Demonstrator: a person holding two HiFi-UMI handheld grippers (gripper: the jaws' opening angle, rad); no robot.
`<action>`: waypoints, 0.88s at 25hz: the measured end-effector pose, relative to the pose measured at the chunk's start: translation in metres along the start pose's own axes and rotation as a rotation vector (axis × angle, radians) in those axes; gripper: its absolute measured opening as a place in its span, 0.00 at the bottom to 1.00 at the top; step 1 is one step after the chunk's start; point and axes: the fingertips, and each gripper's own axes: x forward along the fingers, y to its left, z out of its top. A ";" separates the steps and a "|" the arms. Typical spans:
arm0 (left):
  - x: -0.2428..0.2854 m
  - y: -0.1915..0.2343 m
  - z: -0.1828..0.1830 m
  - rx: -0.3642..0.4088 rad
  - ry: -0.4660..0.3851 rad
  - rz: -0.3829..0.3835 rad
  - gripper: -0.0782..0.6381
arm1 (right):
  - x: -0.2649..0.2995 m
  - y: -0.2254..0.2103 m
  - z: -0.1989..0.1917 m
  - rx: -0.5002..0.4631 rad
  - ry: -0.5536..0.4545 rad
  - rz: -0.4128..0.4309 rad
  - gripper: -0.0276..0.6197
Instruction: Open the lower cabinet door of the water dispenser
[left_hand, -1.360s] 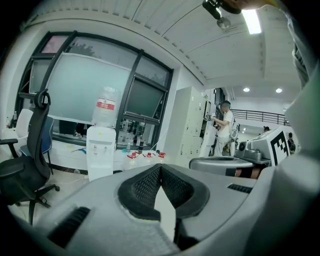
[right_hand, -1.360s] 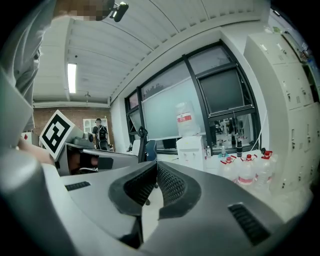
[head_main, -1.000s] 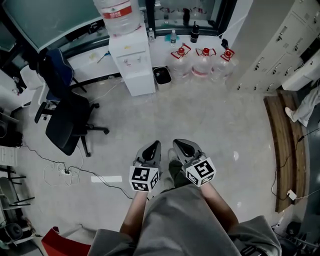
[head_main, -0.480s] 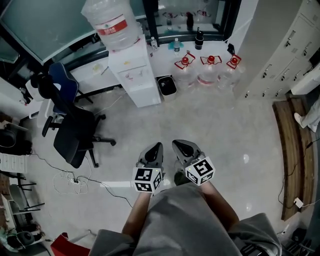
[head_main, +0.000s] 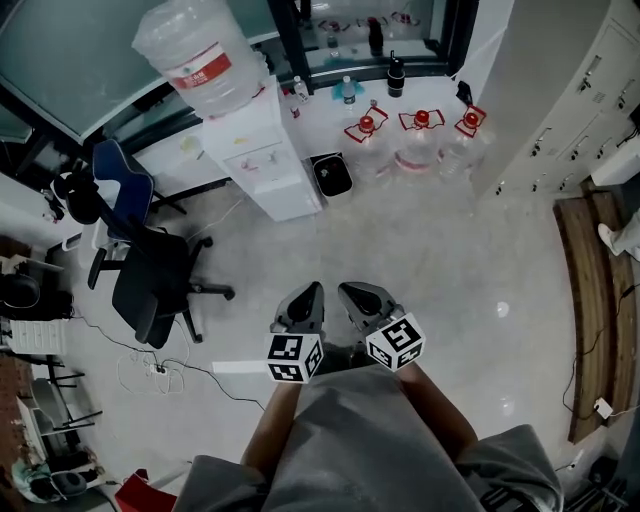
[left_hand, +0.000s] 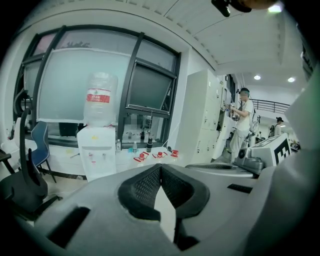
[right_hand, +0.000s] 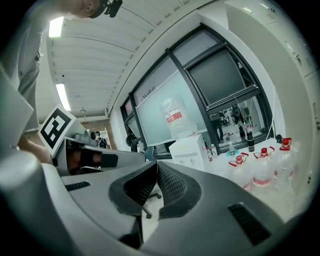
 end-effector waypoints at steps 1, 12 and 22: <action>0.005 0.001 0.000 0.001 0.005 0.001 0.12 | 0.003 -0.005 -0.001 0.010 0.001 0.001 0.06; 0.062 0.042 0.007 -0.015 0.053 -0.006 0.12 | 0.045 -0.048 -0.010 0.087 0.027 -0.031 0.06; 0.127 0.121 0.021 -0.041 0.101 -0.058 0.12 | 0.134 -0.093 -0.004 0.120 0.066 -0.106 0.06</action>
